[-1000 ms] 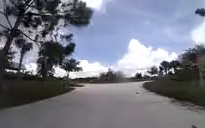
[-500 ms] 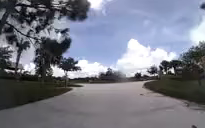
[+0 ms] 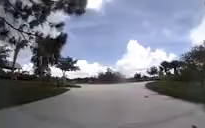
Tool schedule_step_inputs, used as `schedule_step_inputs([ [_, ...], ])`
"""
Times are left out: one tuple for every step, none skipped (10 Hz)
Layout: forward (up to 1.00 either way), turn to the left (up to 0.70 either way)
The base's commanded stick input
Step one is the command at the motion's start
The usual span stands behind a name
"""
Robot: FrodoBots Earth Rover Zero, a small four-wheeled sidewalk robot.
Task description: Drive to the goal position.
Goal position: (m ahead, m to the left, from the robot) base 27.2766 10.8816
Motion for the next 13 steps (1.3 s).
schedule_step_inputs([
  [0.85, 0.0],
  [0.85, 0.0],
  [0.85, 0.0],
  [0.85, 0.0],
  [0.85, 0.0],
  [0.85, 0.0],
  [0.85, 0.0],
  [0.85, 0.0],
  [0.85, 0.0],
  [0.85, 0.0],
  [0.85, 0.0],
  [0.85, 0.0],
  [0.85, 0.0],
])
